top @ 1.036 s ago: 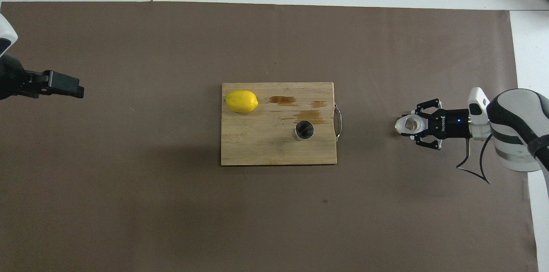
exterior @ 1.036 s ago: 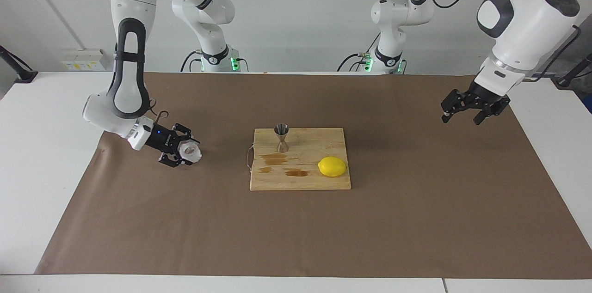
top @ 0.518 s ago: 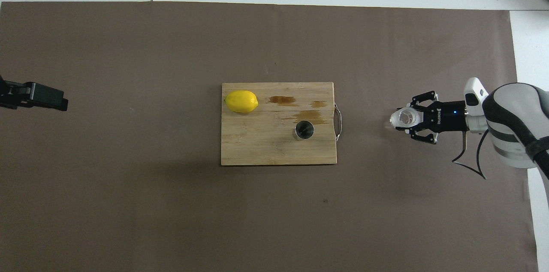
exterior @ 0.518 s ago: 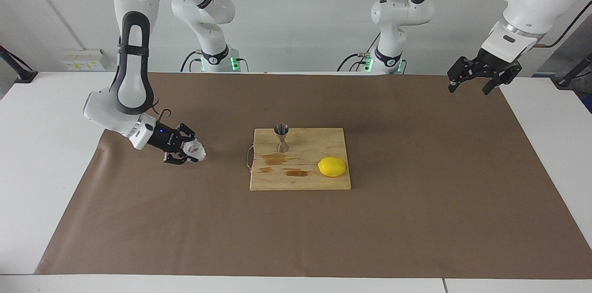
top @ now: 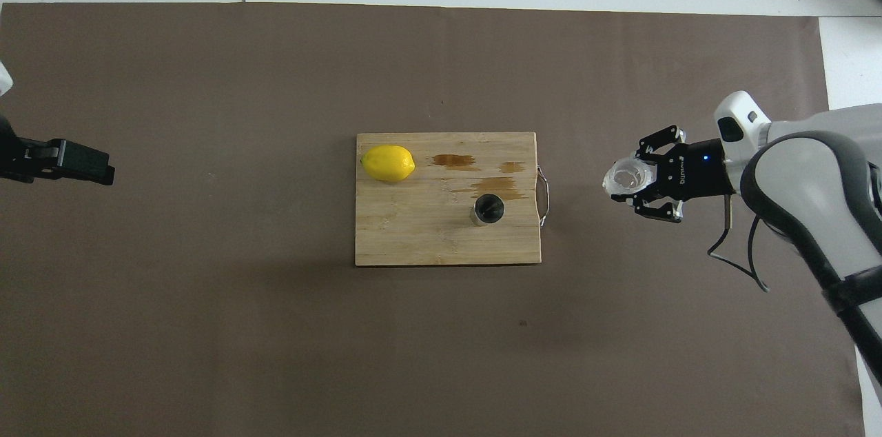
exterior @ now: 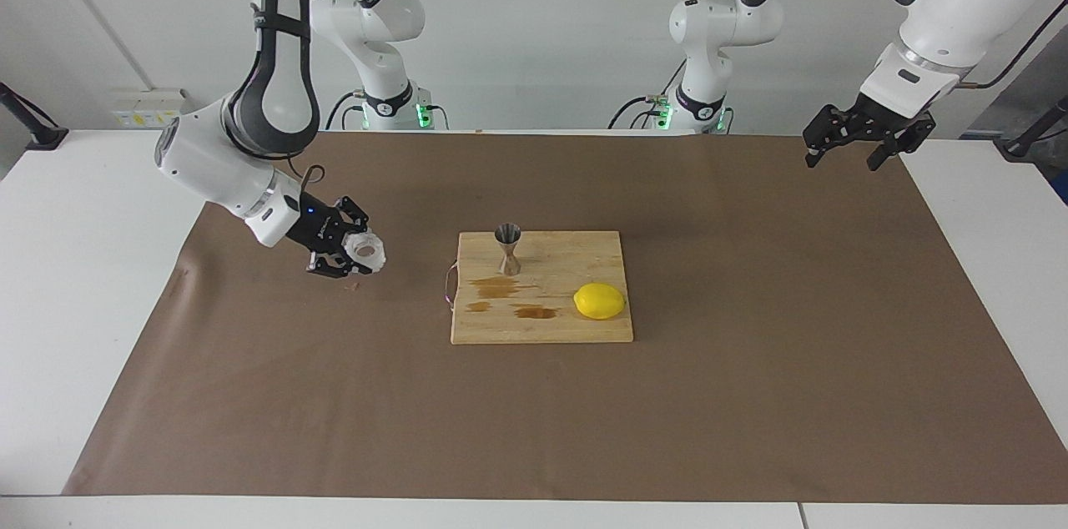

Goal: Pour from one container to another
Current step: 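Grasp the white cup with the right gripper and lift it, then carry the white cup with the right gripper above the metal cup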

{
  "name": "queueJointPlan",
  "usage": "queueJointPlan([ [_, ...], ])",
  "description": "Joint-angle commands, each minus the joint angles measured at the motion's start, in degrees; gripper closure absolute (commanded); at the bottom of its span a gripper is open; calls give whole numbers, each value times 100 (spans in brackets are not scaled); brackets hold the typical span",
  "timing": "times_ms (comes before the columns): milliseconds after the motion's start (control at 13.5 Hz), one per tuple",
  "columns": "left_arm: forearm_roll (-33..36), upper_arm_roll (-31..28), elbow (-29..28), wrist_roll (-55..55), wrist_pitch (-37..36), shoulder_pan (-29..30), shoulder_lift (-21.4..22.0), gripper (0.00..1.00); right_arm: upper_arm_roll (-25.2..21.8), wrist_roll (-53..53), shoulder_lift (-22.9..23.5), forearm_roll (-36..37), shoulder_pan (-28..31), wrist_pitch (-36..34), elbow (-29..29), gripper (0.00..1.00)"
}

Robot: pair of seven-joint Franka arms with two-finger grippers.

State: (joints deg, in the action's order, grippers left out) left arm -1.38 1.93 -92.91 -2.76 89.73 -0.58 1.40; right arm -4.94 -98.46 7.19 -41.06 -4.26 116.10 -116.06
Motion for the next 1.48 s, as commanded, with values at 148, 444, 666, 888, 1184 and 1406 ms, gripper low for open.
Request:
queueJointPlan([
  [148,102,-17,-376,65,185,-65,273,0,11,1108,-25,159,-688,88,320,76],
  [444,85,-17,-359,100,158,-48,273,0,11,1776,-34,756,-1163,273,417,76],
  [666,85,-17,-359,92,132,5,273,0,19,2225,-51,1073,-1436,404,479,76],
  [888,85,-35,-359,92,123,14,273,0,19,2480,-51,1318,-1700,571,488,76],
  [1184,85,-35,-359,100,123,5,273,0,19,3078,-51,2029,-2043,712,479,76],
  [1406,85,-35,-359,92,123,14,273,0,19,3272,-69,2390,-2210,712,461,76],
])
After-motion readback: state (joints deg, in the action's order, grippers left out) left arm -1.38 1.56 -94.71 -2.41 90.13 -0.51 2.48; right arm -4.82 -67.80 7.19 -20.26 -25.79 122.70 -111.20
